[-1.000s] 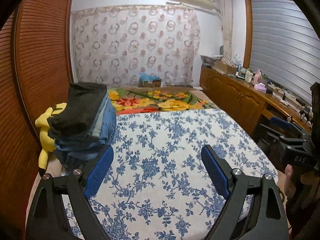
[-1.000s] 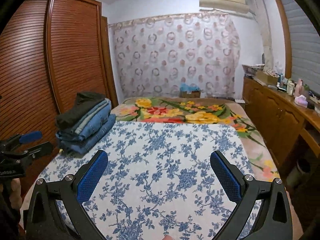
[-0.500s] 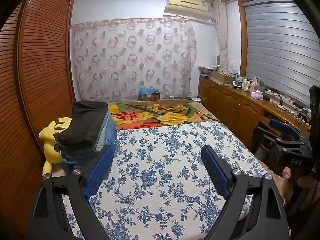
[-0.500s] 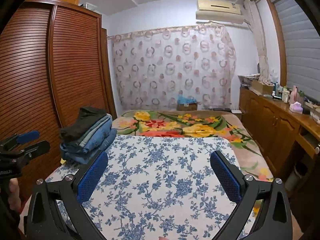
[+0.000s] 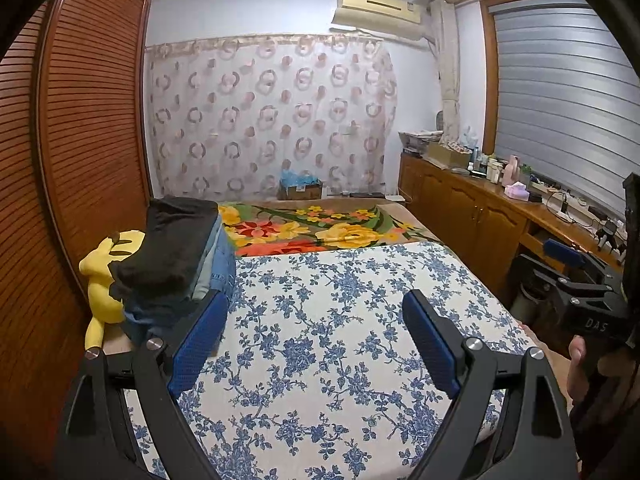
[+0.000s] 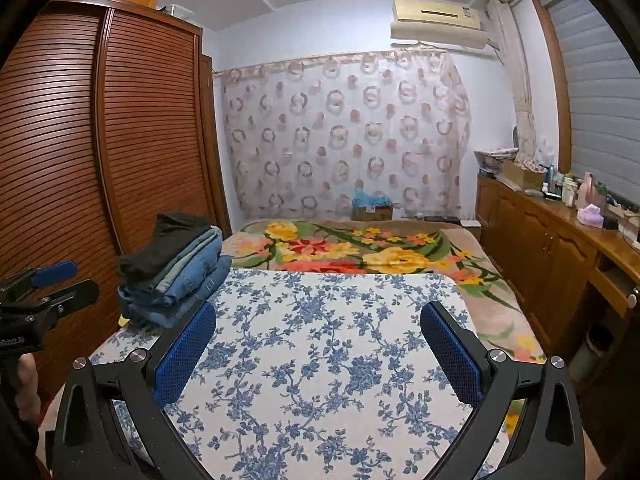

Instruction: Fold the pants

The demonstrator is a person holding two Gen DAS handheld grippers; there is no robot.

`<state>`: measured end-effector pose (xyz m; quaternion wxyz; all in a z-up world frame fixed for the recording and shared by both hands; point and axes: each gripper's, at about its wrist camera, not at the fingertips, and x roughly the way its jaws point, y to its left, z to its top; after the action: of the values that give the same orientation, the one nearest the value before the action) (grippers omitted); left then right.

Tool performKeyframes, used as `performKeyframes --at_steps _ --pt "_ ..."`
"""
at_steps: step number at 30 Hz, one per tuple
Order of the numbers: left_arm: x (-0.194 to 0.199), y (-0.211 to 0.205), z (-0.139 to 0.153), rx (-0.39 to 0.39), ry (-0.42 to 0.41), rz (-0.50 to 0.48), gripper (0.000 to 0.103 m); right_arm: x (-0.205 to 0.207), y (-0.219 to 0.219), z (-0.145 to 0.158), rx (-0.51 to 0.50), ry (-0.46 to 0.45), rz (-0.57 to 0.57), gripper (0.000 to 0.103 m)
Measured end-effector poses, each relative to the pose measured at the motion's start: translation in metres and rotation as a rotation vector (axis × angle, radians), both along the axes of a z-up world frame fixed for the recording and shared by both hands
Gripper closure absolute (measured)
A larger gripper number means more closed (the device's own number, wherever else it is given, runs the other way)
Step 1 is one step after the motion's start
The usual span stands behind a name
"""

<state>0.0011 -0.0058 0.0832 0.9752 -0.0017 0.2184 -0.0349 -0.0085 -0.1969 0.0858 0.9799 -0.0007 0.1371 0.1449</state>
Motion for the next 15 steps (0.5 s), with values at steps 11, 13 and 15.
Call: performKeyframes --at_steps 11,13,15 --pt "0.0004 0.0008 0.0005 -0.002 0.0 0.0 0.013 -0.001 0.0005 -0.0013 -0.002 -0.003 0.002 0.001" --pt "0.0004 0.0008 0.0007 -0.003 -0.001 0.0 0.013 -0.001 0.0004 -0.0012 -0.002 -0.004 0.002 0.001" --pt "0.0006 0.0011 0.0006 -0.002 0.0 0.001 0.013 -0.0008 0.0005 -0.0009 -0.003 -0.005 0.002 0.001"
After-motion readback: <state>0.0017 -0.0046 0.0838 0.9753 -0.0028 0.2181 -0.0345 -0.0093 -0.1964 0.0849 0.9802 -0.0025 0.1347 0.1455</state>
